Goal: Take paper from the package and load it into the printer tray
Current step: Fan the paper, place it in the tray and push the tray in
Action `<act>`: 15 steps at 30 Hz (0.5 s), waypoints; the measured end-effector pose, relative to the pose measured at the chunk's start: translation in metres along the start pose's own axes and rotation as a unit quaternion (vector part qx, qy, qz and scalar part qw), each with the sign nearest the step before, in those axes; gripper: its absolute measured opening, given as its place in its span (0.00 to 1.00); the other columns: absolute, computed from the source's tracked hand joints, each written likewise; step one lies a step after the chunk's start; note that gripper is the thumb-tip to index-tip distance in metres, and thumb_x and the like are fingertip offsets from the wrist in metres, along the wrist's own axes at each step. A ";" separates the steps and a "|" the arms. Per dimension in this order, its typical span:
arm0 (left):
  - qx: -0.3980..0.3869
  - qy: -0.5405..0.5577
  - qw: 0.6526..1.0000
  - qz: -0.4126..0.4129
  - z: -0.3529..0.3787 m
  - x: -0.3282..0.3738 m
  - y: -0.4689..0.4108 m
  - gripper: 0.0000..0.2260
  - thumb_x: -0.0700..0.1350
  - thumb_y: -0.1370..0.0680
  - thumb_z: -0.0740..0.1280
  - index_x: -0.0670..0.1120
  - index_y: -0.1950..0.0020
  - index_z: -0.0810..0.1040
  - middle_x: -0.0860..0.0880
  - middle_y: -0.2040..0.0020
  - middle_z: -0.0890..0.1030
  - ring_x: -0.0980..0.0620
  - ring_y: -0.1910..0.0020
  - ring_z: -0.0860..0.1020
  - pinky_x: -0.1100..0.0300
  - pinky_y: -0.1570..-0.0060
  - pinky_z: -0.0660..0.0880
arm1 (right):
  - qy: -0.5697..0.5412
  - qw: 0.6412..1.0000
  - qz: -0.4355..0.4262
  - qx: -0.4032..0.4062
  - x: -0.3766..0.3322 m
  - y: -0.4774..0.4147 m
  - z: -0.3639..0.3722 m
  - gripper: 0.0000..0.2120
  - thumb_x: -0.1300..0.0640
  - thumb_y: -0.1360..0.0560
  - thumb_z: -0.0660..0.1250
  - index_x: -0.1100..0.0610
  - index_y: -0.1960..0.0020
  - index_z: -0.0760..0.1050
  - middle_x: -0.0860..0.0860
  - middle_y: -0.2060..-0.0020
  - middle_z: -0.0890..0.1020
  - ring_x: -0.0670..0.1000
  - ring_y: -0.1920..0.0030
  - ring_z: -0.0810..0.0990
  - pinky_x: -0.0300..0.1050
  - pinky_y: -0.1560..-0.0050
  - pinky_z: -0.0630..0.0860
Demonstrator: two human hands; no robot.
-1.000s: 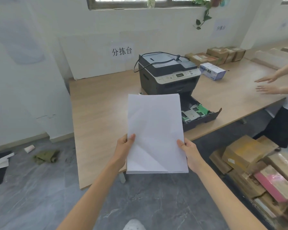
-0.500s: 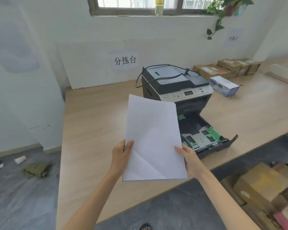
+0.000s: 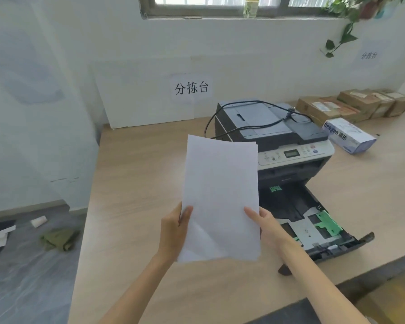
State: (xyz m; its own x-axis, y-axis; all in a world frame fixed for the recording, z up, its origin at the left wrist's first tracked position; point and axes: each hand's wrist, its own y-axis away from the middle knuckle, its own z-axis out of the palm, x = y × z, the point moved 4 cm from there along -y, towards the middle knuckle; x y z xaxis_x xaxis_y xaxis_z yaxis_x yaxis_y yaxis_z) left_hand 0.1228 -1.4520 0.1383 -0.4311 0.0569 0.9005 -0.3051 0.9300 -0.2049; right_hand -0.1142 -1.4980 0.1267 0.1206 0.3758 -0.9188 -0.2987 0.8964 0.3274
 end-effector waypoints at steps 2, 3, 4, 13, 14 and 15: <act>0.048 -0.048 0.997 0.046 0.007 0.001 -0.003 0.11 0.41 0.21 0.63 0.44 0.64 0.71 0.58 0.76 0.62 0.61 0.75 0.66 0.71 0.74 0.59 | -0.011 1.000 -0.004 -0.011 -0.001 -0.016 0.002 0.19 0.51 0.26 0.67 0.60 0.39 0.75 0.57 0.45 0.84 0.58 0.46 0.83 0.52 0.47 0.81; 0.060 -0.061 0.995 0.058 0.010 0.001 -0.004 0.11 0.43 0.21 0.63 0.44 0.64 0.70 0.58 0.76 0.60 0.62 0.76 0.65 0.71 0.74 0.59 | -0.015 1.000 -0.010 -0.015 -0.001 -0.022 0.004 0.20 0.50 0.27 0.68 0.61 0.39 0.75 0.57 0.45 0.83 0.59 0.45 0.82 0.53 0.47 0.80; 0.074 -0.068 0.993 0.065 0.014 -0.001 -0.007 0.13 0.46 0.21 0.61 0.43 0.65 0.69 0.58 0.76 0.59 0.62 0.76 0.65 0.71 0.75 0.58 | -0.017 1.000 -0.018 -0.019 -0.003 -0.029 0.003 0.21 0.49 0.28 0.69 0.61 0.40 0.76 0.58 0.45 0.83 0.60 0.45 0.82 0.54 0.47 0.80; 0.103 -0.063 0.993 0.004 0.051 -0.018 -0.032 0.11 0.44 0.22 0.64 0.41 0.62 0.74 0.57 0.75 0.61 0.57 0.74 0.64 0.66 0.73 0.58 | 0.065 0.995 -0.001 -0.076 -0.024 -0.079 -0.025 0.16 0.48 0.31 0.69 0.57 0.49 0.81 0.52 0.54 0.86 0.52 0.51 0.85 0.43 0.55 0.81; 0.087 -0.047 0.995 -0.024 0.055 -0.019 -0.035 0.07 0.42 0.22 0.64 0.43 0.60 0.76 0.56 0.75 0.63 0.58 0.74 0.65 0.67 0.73 0.59 | 0.059 0.996 0.003 -0.069 -0.024 -0.083 -0.029 0.13 0.50 0.30 0.68 0.57 0.50 0.82 0.52 0.54 0.87 0.53 0.52 0.85 0.45 0.55 0.81; 0.064 -0.022 0.996 -0.052 0.058 -0.019 -0.037 0.06 0.42 0.22 0.65 0.47 0.59 0.77 0.55 0.74 0.66 0.59 0.74 0.66 0.67 0.73 0.60 | 0.056 0.997 0.004 -0.060 -0.024 -0.087 -0.033 0.11 0.52 0.29 0.68 0.57 0.51 0.82 0.53 0.54 0.87 0.54 0.51 0.85 0.48 0.52 0.80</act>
State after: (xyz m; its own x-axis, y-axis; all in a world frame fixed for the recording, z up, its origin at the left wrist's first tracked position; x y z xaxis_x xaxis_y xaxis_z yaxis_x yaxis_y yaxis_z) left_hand 0.0930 -1.5087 0.1062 -0.4272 -0.0551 0.9025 -0.4551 0.8756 -0.1620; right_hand -0.1226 -1.5929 0.1126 0.0139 0.3477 -0.9375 -0.4117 0.8564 0.3116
